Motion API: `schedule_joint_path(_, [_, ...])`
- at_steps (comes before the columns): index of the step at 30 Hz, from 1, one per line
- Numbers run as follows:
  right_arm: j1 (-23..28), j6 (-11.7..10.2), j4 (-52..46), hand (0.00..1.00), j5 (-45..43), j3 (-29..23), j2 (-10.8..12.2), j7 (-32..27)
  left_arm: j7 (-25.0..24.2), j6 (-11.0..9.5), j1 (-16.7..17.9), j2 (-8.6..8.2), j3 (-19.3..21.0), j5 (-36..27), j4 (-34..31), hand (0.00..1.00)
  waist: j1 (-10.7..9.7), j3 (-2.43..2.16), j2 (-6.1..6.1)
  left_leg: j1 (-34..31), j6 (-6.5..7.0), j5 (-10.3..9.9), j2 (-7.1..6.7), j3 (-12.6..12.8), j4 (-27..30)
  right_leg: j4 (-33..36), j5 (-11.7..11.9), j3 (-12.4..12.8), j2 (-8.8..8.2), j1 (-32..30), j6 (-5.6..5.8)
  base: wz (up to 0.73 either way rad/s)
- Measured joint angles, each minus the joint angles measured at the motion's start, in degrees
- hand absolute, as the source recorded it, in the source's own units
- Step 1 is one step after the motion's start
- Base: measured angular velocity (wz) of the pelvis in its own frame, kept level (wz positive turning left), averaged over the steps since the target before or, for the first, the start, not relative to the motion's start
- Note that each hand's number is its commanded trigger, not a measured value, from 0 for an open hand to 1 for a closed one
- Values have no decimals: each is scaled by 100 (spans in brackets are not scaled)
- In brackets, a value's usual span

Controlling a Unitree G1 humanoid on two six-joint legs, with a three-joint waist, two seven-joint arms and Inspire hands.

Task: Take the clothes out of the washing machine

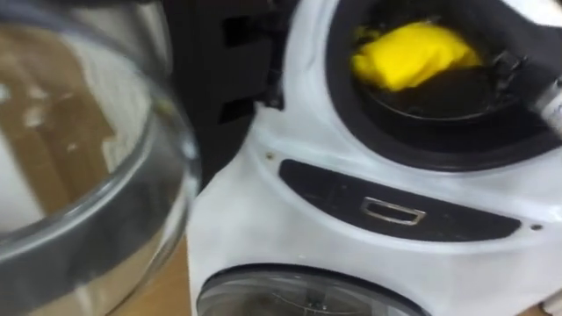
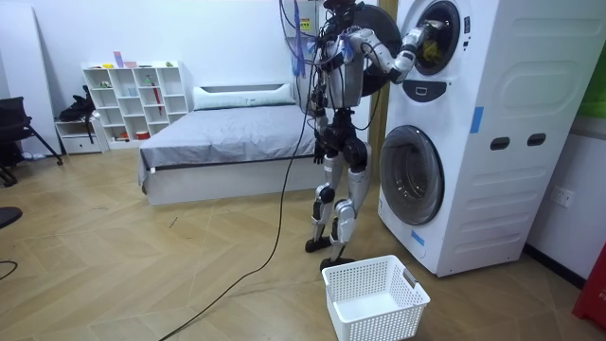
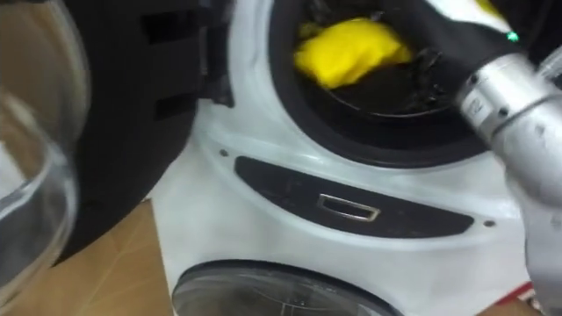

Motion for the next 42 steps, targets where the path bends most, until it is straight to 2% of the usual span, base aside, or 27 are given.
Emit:
schedule_joint_path(2, [283, -1, -65, 100, 337, -112, 331, -22, 48, -66, 102, -13, -22, -10, 0, 0, -152, 4, 36, -2, 0, 0, 7, 32, 0, 2, 0, 15, 2, 17, 0, -5])
schedule_joint_path(4, [395, -1, -66, 100, 646, -199, 459, -21, 84, -87, 155, -65, -22, -20, -1, 0, -218, 0, 81, 7, 0, -1, 9, 88, -1, 1, 0, 46, 3, 13, 1, -8])
schedule_joint_path(7, [640, -120, -77, 100, 1087, -421, 467, -17, 88, -187, 281, -129, -20, 5, 2, 0, -302, -24, 180, 37, -1, -1, 12, 89, -1, 0, 0, 47, 4, 20, 1, -2])
schedule_joint_path(10, [950, -229, -90, 100, 1472, -627, 467, -18, 100, -228, 383, -118, -11, 5, -4, 0, -358, -27, 221, 23, -2, -2, 30, 90, -1, -7, -3, 41, 19, 17, 4, 0])
schedule_joint_path(11, [1134, -300, -106, 100, 1563, -694, 468, -16, 100, -251, 393, -119, 39, 48, 2, 0, -363, -29, 219, 11, -6, -8, 45, 89, -9, -8, -4, 46, 33, -14, 6, 0])
schedule_joint_path(14, [1535, -316, -132, 100, 1671, -909, 475, 64, 106, -275, 434, -163, 208, 125, 3, 0, -411, -37, 192, -42, -20, -16, 63, 94, -63, -13, -9, 51, 54, -46, -2, 0])
schedule_joint_path(16, [1755, -317, -165, 100, 1831, -1136, 494, 100, 105, -289, 481, -185, 282, 153, 6, 0, -439, -68, 165, -49, -20, -18, 48, 105, 4, -9, -44, 57, 38, -35, -17, 0])
schedule_joint_path(18, [1993, -330, -224, 100, 2049, -1398, 495, 101, 105, -300, 589, -184, 283, 153, 6, 0, -450, -78, 148, -9, -20, -18, 50, 122, 25, -4, -42, 74, 41, -18, -20, -5])
schedule_joint_path(20, [2286, -422, -220, 100, 2252, -1680, 496, 94, 103, -318, 684, -183, 327, 156, 6, 0, -509, -99, 106, 36, -23, -21, 52, 132, 17, -8, -44, 88, 45, 3, -21, -3])
schedule_joint_path(23, [2610, -519, -219, 100, 2446, -1963, 495, 34, 103, -367, 727, -180, 500, 185, 7, 0, -604, -83, 28, 2, -21, -22, 54, 136, 22, 5, -43, 107, 46, -12, -22, -1])
schedule_joint_path(26, [2844, -576, -223, 100, 2642, -2112, 505, -39, 104, -372, 706, -162, 507, 216, -23, 0, -688, -80, 33, -14, -7, -33, 59, 185, 20, -2, -40, 131, 50, -30, -16, -6])
schedule_joint_path(27, [2921, -576, -222, 100, 2692, -2159, 505, -65, 103, -384, 709, -161, 509, 231, -31, 0, -706, -69, 52, 16, -8, -44, 67, 245, -3, -2, -40, 187, 92, -30, -15, -21])
schedule_joint_path(30, [3100, -582, -239, 100, 2730, -2267, 505, -111, 94, -389, 724, -128, 542, 323, -39, 0, -780, -74, 69, 46, -26, -84, 106, 391, -32, 8, -38, 290, 128, -75, -17, -29])
schedule_joint_path(33, [3109, -683, -239, 100, 2711, -2400, 502, -255, 91, -417, 628, -74, 616, 323, -62, 0, -825, -71, 63, 79, -61, -119, 168, 601, -36, 100, -17, 567, 201, -208, -43, -39])
schedule_joint_path(35, [3073, -758, -238, 100, 2805, -2413, 478, -292, 90, -423, 552, -40, 611, 323, -38, 0, -920, -53, 56, 141, -92, -173, 237, 841, -31, 121, -4, 745, 253, -228, -63, -45])
schedule_joint_path(38, [3087, -765, -229, 100, 3055, -2424, 476, -294, 50, -443, 477, 43, 601, 322, 114, 0, -1010, -30, 46, 200, -135, -249, 305, 1066, -17, 121, 15, 935, 332, -225, -88, -46])
schedule_joint_path(42, [3248, -813, -209, 100, 3219, -2451, 477, -286, -135, -407, 291, 146, 464, 320, 238, 0, -1207, -5, 99, 247, -181, -421, 425, 1430, 123, 177, 27, 1247, 460, -271, -101, -47])
